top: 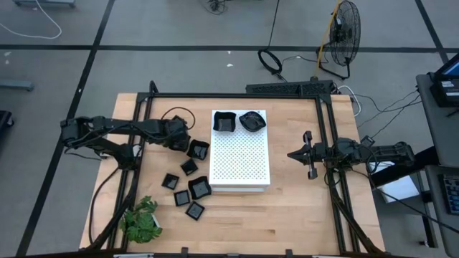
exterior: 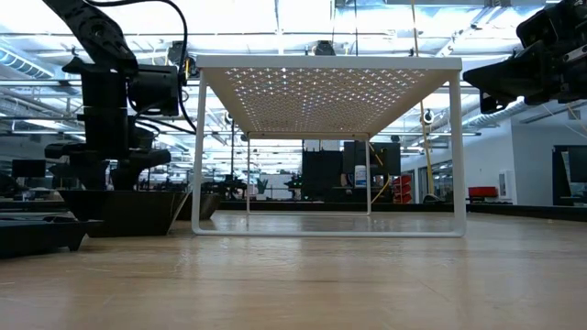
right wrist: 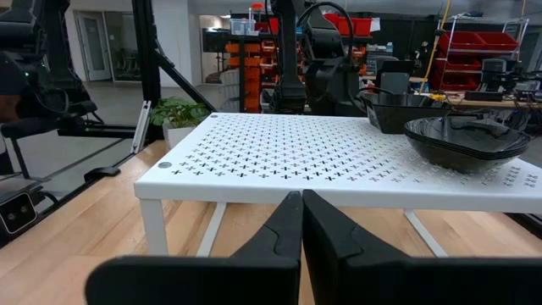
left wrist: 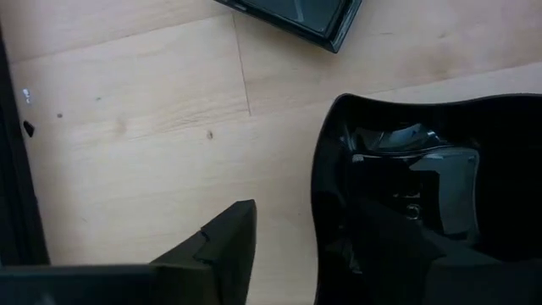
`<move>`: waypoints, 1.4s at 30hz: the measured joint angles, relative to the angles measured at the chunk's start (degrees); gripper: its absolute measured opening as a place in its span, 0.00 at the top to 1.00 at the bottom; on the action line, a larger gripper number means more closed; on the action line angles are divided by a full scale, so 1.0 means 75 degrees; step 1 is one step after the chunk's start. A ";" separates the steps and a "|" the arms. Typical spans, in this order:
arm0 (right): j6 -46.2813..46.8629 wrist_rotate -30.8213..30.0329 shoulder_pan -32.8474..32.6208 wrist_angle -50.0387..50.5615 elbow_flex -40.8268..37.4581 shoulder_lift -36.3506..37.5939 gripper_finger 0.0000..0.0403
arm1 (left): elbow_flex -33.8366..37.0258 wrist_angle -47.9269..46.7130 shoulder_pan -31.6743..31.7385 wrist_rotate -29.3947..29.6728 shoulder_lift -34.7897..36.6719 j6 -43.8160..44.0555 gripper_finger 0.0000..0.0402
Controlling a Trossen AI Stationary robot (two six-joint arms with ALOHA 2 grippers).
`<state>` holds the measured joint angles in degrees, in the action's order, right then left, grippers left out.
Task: Pick & Place Mini shaped plates
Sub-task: Stack the black distorted square plate on top of the other black distorted square plates on the shelf
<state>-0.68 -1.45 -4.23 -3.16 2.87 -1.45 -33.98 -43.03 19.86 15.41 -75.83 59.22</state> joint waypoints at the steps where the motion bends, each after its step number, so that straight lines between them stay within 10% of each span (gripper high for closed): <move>1: 0.0001 -0.0001 0.0000 -0.0002 -0.0001 -0.0001 1.00 | 0.0000 0.0003 0.0000 -0.0034 -0.0003 0.0000 0.57; 42: -0.0001 0.0002 0.0002 -0.0001 0.0000 0.0000 1.00 | 0.0000 0.0000 0.0000 -0.0051 0.0000 -0.0032 0.71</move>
<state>-0.69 -1.43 -4.22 -3.17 2.87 -1.45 -33.98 -43.03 19.86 15.03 -75.83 58.98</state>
